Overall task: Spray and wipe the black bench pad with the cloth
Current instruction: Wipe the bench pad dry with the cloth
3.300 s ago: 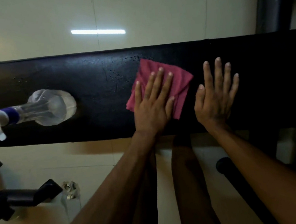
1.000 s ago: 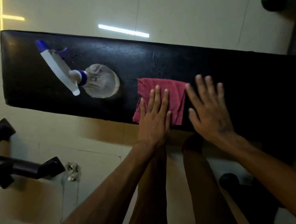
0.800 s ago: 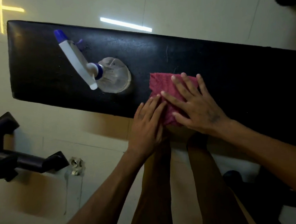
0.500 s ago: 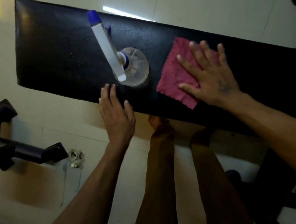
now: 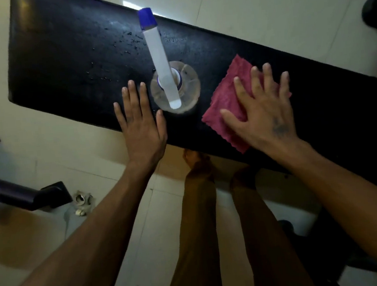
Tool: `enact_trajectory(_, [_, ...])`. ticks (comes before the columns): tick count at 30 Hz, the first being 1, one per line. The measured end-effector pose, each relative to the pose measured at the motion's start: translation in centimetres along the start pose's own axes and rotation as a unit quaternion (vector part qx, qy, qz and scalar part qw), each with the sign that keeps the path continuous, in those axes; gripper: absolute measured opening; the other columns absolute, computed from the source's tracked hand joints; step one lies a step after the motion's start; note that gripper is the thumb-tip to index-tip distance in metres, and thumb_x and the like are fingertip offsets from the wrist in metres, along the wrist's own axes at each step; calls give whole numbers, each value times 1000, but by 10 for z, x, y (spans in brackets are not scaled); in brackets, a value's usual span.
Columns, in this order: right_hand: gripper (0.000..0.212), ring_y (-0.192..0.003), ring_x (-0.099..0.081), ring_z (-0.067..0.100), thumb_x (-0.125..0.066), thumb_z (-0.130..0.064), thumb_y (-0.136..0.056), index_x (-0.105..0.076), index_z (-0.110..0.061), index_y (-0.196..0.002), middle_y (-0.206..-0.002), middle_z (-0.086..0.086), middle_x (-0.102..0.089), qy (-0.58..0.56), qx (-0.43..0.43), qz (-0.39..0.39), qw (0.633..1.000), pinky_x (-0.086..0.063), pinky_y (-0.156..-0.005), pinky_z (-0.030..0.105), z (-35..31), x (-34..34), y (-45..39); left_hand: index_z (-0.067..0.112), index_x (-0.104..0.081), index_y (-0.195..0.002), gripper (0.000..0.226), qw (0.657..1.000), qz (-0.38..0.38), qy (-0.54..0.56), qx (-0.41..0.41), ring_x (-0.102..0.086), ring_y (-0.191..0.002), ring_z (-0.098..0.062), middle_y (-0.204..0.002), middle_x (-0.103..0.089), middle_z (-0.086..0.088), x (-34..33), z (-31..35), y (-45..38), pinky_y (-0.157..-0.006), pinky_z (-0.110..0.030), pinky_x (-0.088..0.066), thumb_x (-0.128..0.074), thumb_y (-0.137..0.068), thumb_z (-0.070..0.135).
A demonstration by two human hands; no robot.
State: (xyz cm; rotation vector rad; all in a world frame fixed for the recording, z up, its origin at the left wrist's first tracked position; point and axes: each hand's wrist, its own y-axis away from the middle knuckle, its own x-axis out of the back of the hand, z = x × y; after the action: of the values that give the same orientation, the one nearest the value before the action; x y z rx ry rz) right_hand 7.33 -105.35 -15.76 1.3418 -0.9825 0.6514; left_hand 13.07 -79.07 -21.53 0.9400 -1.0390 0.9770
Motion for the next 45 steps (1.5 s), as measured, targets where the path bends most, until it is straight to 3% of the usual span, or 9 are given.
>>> enact_trajectory(4, [87,-154,16,34,-28,-70,-97,7,-23,-161,-166,21,16,-67,-19,8,998,6,-125,55,-31,-27,9,3,-17,-159,64,1000,6,-4,-5,-7,-156,-35,-167,-13,-22,-1,-1,0,-124,-59,-9,-33,-106,33])
enact_trajectory(9, [71,-156,4,29,-23,-60,-100,-2,-32,-161,-170,12,4,27,153,20,988,2,-125,53,31,-46,35,2,-16,-159,65,1000,-12,-1,1,-6,-156,-36,-167,-13,-22,3,0,-1,-124,-60,-6,-34,-105,33])
enact_trajectory(12, [67,-156,4,30,-21,-58,-102,2,-33,-160,-170,11,5,0,71,28,997,4,-123,54,56,-32,14,3,-18,-159,65,1000,-26,-7,7,-5,-156,-34,-168,-12,-20,4,1,-1,-125,-57,-2,-30,-104,35])
enact_trajectory(17, [70,-154,9,39,-26,-56,-104,3,-28,-161,-167,20,11,-96,-80,64,990,12,-119,57,-6,-23,-18,3,-16,-160,65,999,-29,-24,13,-2,-157,-31,-169,-10,-17,1,1,-1,-126,-50,7,-26,-105,36])
enact_trajectory(21, [65,-156,4,33,-23,-54,-104,-5,-32,-162,-169,14,4,-8,151,41,988,2,-124,58,21,-43,22,2,-18,-159,63,999,-35,-13,20,-3,-157,-30,-168,-11,-19,4,3,-1,-126,-50,7,-25,-104,34])
enact_trajectory(23, [63,-156,0,29,-21,-55,-102,-7,-36,-161,-170,9,1,19,188,25,982,3,-124,53,54,-43,29,2,-23,-157,61,999,-38,-9,24,-6,-157,-32,-166,-16,-20,5,4,-2,-126,-52,5,-25,-104,33])
enact_trajectory(30, [67,-154,13,37,-21,-55,-104,5,-32,-161,-167,17,14,-105,-90,40,990,12,-119,57,2,-24,-7,3,-28,-154,61,998,-59,-16,25,-15,-154,-34,-162,-25,-20,7,3,-5,-124,-54,-1,-22,-103,36])
enact_trajectory(37, [64,-156,3,30,-22,-54,-103,-2,-36,-161,-170,11,3,-24,145,9,989,3,-124,53,10,-57,53,6,-24,-157,68,994,-99,-44,20,-5,-157,-32,-167,-17,-17,9,0,-5,-125,-53,5,-11,-102,43])
enact_trajectory(45, [62,-155,5,39,-17,-54,-104,-3,-34,-161,-168,17,6,-115,-95,58,987,6,-120,60,-30,-37,0,5,-18,-160,65,1000,-16,-3,13,-7,-157,-33,-168,-12,-20,8,7,-1,-125,-57,-7,-33,-104,34])
